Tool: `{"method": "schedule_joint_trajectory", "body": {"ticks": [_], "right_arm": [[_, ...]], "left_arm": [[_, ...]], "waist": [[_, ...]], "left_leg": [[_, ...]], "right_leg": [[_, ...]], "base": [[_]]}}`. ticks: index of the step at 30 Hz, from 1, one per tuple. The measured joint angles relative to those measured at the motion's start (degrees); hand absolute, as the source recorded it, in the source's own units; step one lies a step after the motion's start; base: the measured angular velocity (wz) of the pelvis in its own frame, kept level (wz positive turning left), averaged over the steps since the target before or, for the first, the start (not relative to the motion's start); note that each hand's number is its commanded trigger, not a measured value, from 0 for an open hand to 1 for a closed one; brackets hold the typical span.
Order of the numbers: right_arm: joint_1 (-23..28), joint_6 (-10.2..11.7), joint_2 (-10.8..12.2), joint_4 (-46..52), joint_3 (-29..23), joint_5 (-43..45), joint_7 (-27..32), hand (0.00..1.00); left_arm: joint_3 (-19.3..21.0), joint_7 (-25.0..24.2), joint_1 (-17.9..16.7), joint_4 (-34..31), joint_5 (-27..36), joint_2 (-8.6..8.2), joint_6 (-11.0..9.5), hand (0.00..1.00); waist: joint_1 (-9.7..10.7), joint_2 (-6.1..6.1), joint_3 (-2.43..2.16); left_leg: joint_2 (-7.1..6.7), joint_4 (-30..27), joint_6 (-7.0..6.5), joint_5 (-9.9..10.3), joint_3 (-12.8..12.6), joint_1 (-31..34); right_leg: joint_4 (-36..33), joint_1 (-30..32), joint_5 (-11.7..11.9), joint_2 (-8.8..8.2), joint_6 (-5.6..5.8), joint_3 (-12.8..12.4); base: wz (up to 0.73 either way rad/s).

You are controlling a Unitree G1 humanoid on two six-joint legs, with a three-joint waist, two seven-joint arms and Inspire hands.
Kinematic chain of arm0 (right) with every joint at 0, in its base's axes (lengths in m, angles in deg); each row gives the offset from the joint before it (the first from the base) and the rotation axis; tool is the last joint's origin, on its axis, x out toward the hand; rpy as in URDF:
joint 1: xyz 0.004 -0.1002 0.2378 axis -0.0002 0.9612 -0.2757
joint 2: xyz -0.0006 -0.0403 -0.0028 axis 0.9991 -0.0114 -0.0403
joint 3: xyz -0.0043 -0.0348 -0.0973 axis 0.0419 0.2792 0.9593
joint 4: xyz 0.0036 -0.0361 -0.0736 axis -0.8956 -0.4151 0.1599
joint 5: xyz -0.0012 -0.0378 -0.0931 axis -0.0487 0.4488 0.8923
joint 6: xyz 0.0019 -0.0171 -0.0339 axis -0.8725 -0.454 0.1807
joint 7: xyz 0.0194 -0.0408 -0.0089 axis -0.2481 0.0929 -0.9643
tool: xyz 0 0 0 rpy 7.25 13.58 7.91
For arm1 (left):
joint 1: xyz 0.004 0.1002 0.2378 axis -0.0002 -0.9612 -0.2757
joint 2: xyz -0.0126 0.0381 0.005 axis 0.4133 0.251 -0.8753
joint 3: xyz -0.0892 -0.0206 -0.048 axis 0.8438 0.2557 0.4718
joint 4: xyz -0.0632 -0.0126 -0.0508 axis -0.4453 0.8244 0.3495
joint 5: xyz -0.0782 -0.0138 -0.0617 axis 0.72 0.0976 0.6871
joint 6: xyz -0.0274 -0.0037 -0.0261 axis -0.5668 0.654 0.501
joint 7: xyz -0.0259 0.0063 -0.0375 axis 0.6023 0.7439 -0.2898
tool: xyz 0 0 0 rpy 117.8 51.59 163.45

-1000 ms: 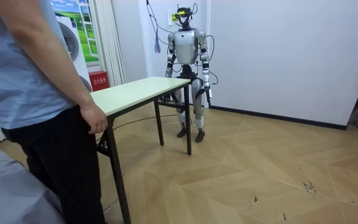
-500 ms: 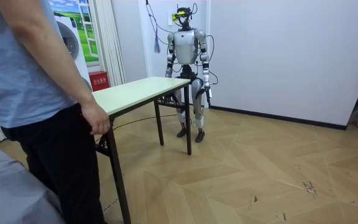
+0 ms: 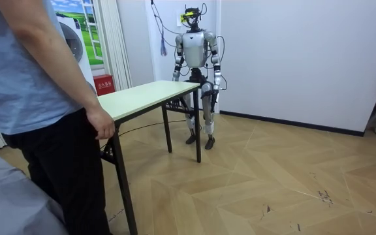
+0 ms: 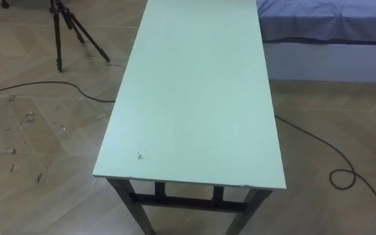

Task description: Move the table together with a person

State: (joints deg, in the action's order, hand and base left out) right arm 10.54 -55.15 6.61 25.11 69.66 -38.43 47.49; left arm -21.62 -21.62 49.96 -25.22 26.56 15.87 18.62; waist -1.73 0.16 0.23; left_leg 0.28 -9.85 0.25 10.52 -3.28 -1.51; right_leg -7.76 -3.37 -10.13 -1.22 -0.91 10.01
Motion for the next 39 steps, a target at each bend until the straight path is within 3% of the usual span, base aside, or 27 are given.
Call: {"method": "schedule_joint_trajectory", "body": {"ticks": [3, 7, 10, 16, 22, 26, 28, 32, 39], "right_arm": [[4.52, 0.05, -1.3, 7.28, 0.71, -1.67, -2.33, 0.0], [6.92, -0.18, -2.19, 12.66, 2.92, -7.89, -3.8, 0.0], [11.11, -1.24, -4.79, 21.9, 6.82, -14.36, -5.43, 0.0], [11.96, -3.27, -6.05, 31.56, 16.82, -25.12, -9.54, 0.0], [11.94, -3.75, -9.19, 39.17, 21.97, -31.26, -10.97, 0.0], [11.63, -3.7, -9.72, 40.8, 22.95, -34.49, -10.87, 0.0], [10.77, -3.67, -10.32, 40.8, 23.47, -34.56, -10.85, 0.0], [9.26, -3.67, -10.93, 40.76, 23.66, -34.95, -10.84, 0.0], [8.21, -3.9, -11.52, 43.73, 23.66, -36.71, -8.1, 0.0]], "left_arm": [[-2.8, -2.82, -2.08, -4.13, 4.86, 0.96, 0.26, 0.0], [-7.55, -3.83, -3.93, -10.17, 12.59, 2.8, 0.53, 0.0], [-12.75, -6.18, -6.26, -18.96, 19.02, 4.31, 1.38, 0.0], [-21.22, -9.09, -7.73, -31.77, 32.39, 6.6, 3.05, 0.0], [-23.33, -10.08, -7.94, -41.78, 39.26, 9.76, 3.47, 0.0], [-24.4, -10.04, -7.54, -41.89, 42.29, 10.63, 3.2, 0.0], [-24.66, -9.88, -7.05, -41.9, 42.42, 10.52, 2.83, 0.0], [-24.88, -9.36, -6.31, -41.89, 43.51, 10.47, 2.69, 0.0], [-25.15, -7.93, -5.11, -41.68, 45.75, 10.09, 2.75, 0.0]], "waist": [[0.02, -0.15, 0.03], [0.24, 0.0, 0.1], [0.21, 0.35, 0.2], [1.47, 0.7, 0.26], [1.48, 0.46, 0.1], [1.95, 0.31, 0.19], [2.49, -0.32, 0.58], [3.14, -1.15, 0.84], [3.19, -1.2, 0.63]], "left_leg": [[-0.09, 0.03, 0.0, 0.0, -0.05, -0.2], [-0.1, 0.02, 0.0, 0.0, -0.03, -0.15], [-0.25, 0.02, 0.0, 0.0, -0.01, -0.24], [-0.1, -0.01, 0.0, 0.0, -0.02, -0.04], [-0.01, -0.64, 0.0, 0.0, -1.22, 0.87], [0.06, -0.94, 0.07, 0.11, -1.22, 0.85], [0.25, -1.08, -0.18, 0.61, -1.16, 0.97], [0.31, -0.9, -0.33, 0.92, -1.07, 1.35], [0.27, -1.61, -0.36, 0.9, -1.21, 1.74]], "right_leg": [[-0.07, -0.13, -0.07, -0.13, 0.06, 0.05], [-0.34, -0.03, -0.22, -0.35, 0.13, 0.03], [-1.21, 0.24, -0.83, -0.5, 0.23, 0.0], [-1.22, 0.45, -1.0, -0.63, 0.03, 0.15], [-2.4, 1.43, -1.11, -0.46, -0.09, -0.48], [-3.04, 1.47, -1.1, -0.47, -0.08, -0.4], [-3.08, 1.52, -1.1, -0.32, -0.08, -0.25], [-3.99, 2.4, -1.1, -0.22, -0.08, -0.16], [-4.44, 2.84, -1.11, -0.29, -0.08, -0.24]], "base": [[0.0], [0.02], [0.04], [-0.01], [-0.07], [0.01], [0.0], [-0.02], [0.0]]}}
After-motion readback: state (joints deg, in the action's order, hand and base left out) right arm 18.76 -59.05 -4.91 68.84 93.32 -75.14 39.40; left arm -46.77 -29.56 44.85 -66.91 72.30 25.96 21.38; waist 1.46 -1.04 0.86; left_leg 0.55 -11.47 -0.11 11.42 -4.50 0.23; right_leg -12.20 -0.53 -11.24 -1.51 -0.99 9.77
